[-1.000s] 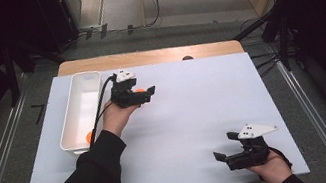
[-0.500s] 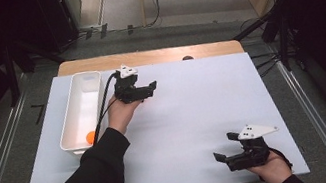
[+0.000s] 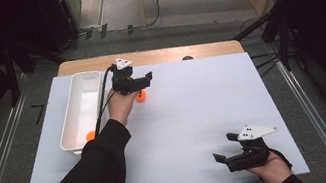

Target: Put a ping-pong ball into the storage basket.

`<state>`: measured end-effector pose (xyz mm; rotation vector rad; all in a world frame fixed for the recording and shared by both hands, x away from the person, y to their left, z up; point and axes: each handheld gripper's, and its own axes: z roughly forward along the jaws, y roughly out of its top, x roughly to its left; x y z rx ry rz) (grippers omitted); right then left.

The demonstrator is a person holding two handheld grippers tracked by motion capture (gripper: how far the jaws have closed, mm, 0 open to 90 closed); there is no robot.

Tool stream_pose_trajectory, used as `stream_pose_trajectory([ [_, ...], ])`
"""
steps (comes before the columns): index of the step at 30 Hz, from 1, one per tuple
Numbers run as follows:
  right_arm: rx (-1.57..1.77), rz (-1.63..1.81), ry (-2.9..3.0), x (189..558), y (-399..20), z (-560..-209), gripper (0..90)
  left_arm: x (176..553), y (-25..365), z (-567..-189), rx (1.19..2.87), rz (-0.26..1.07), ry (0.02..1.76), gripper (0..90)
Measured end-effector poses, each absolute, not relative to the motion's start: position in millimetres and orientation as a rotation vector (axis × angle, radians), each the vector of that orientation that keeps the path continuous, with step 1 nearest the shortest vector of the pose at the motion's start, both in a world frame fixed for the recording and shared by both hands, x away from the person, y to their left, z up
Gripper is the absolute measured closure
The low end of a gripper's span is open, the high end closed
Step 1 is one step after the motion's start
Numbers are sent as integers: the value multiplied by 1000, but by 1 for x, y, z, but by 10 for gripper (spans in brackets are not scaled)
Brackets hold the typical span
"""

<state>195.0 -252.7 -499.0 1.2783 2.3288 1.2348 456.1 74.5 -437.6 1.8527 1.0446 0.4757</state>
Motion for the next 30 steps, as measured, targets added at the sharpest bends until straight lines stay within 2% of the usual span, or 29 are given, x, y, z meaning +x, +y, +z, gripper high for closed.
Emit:
stream_pose_trajectory([
  [16,1280,1240,2329,195,-252,-499,91,470,67,-450,1898,461,1078,214],
  [18,1280,1239,2330,195,-252,-499,91,470,68,-452,1899,445,1086,183],
  [30,1279,1250,2325,196,-252,-499,91,471,69,-458,1904,440,1096,155],
])
